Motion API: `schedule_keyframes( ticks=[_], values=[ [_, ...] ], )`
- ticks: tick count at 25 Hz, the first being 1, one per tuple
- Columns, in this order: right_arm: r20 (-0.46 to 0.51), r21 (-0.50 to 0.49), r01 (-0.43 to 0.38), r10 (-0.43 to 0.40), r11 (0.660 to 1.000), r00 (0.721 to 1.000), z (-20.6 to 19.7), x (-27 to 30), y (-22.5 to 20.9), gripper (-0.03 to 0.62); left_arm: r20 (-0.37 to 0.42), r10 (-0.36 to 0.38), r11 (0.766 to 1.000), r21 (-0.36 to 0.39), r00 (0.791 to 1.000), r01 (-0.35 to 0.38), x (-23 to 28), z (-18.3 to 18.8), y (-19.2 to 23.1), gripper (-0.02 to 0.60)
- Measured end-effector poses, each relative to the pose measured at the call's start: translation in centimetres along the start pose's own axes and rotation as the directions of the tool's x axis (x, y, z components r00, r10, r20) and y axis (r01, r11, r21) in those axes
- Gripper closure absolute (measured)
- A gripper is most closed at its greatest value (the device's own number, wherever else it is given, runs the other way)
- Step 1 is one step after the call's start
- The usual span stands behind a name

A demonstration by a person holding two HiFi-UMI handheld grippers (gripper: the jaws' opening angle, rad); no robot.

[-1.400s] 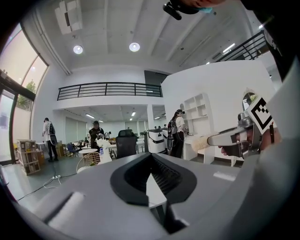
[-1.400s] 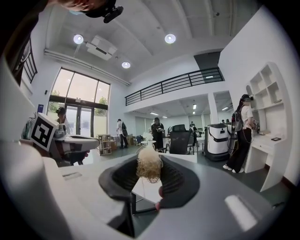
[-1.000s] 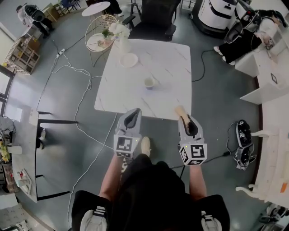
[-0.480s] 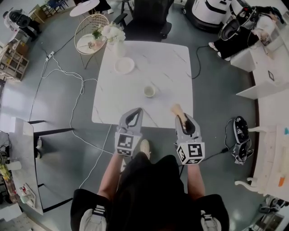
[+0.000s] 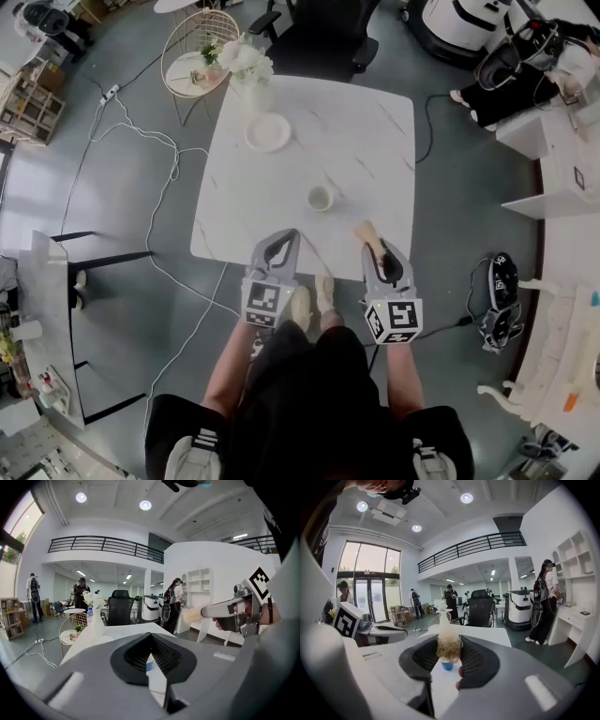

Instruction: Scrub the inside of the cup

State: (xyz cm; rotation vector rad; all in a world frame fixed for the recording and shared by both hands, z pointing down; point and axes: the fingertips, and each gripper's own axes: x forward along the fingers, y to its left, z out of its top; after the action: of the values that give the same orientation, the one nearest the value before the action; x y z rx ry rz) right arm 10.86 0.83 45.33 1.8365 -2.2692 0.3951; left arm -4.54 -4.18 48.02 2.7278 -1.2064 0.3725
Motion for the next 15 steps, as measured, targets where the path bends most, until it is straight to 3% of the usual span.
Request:
schedule_keyframes(
  ticks=[15],
  values=[
    [-0.145, 0.052, -0.136, 0.142, 0.989, 0.979, -5.0, 9.4, -3.2, 0.480, -0.137, 0.066, 0.993, -0.088, 0.988, -0.079, 7.7, -6.5, 1.9, 0.574]
  ],
)
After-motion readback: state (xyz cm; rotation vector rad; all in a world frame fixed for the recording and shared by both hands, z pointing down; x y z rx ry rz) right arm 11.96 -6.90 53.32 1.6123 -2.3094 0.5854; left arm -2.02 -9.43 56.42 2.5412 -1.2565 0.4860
